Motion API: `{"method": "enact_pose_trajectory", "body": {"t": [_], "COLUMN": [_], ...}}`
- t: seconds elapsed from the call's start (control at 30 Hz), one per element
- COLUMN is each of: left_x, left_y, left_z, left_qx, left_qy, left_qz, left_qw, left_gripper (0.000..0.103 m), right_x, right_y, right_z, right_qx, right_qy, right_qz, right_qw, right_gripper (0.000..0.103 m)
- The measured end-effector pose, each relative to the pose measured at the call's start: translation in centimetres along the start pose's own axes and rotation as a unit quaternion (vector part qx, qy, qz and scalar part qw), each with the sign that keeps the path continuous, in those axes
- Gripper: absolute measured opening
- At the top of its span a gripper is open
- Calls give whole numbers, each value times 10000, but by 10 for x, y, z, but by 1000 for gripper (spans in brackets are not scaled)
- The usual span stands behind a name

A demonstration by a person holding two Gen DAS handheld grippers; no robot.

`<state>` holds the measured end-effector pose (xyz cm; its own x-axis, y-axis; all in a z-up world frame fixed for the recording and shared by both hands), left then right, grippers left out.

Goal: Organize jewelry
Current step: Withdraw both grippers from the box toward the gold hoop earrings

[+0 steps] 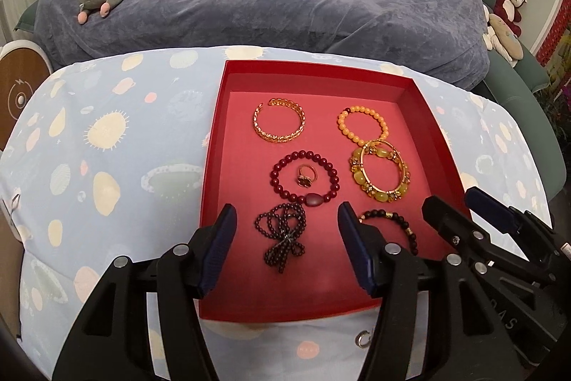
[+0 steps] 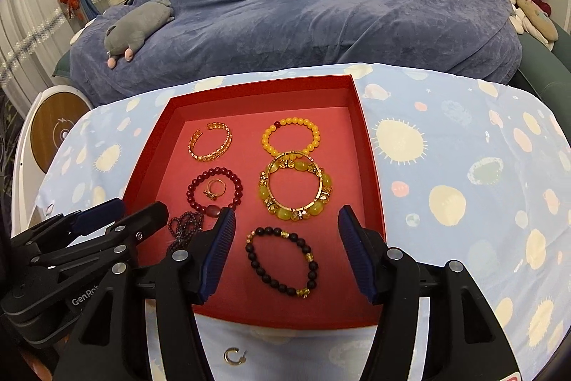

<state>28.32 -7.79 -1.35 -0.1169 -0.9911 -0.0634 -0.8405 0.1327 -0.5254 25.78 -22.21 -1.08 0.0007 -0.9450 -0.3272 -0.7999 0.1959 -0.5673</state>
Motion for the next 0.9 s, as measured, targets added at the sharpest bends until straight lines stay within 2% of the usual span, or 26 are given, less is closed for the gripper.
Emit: {"method": "enact_pose_trajectory", "body": {"t": [0.37,0.9], "left_x": [-4,-3], "left_y": [37,118], "left_z": [-42,-72], "left_qx": [47,-217], "left_qy": [47,-8], "left_qz": [76,151], "left_qw": [9999,9996], "left_gripper": [58,61], "right_x": [-15,-17], "right_y": [35,119], "right_z": [-44,-82], "right_qx": [50,-126], "right_qy": [54,204], "right_qz": [3,217], "right_qw": [10000,9995], "right_gripper": [58,58]}}
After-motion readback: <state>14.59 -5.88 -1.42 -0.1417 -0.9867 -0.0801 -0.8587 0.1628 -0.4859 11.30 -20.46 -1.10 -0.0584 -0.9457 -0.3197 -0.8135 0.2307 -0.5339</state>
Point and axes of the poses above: each gripper's, at about its wrist camera, not at the fingertips, and z roughly the way its jaws point, x to its right, y to its underside, the point moved 8 cm from there along z, roughly the way its jaws point, and after that the axes turned 12 degrees about -y, right-handed, at the moved point
